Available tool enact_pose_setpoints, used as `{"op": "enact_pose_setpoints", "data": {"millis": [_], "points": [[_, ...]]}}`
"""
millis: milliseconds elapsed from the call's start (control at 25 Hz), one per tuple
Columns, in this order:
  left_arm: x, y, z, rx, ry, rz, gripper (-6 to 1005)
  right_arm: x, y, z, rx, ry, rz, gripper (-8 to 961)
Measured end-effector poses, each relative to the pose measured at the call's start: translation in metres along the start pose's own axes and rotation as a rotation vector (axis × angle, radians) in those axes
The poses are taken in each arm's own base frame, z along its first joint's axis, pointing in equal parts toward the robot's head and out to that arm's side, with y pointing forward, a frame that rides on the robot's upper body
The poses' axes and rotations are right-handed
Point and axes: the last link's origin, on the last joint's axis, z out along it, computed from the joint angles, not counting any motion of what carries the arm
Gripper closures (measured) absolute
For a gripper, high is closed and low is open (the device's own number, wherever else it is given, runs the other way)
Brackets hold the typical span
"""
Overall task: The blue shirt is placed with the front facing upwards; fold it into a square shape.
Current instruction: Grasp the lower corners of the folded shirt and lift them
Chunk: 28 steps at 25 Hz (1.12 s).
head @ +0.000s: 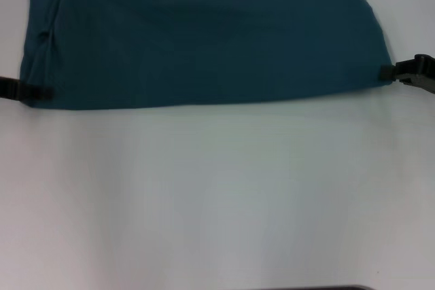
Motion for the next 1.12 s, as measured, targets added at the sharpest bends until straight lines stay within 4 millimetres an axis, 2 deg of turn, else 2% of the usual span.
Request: {"op": "enact_pose_setpoints", "data": {"millis": [320,440,640,880,1120], "points": [[-0.0004,-0.0092,-0.0013,0.031,0.008,-0.038,453,-0.0009,0.0016,0.0008,-0.005,0.002,0.0,928],[-0.0025,-0.0092,-0.0006,0.027,0.001,-0.04,667,-0.0009,0.0017,0.0008,-0.006,0.003,0.0,926],[-0.0037,-0.0082,0.0005,0.021,-0.004,-0.037,861,-0.0009,0.0017,0.0007,-0.006,0.001,-0.001,923],[-0.003,-0.0056,0.0019,0.014,-0.013,-0.027,975,0.0004,0.0005,-0.0003,-0.006,0.0,0.002,920],[-0.004,-0.0065,-0.0028,0.012,-0.032,-0.018,973,0.0036,-0.002,-0.0026,-0.004,0.0,0.005,917]]}}
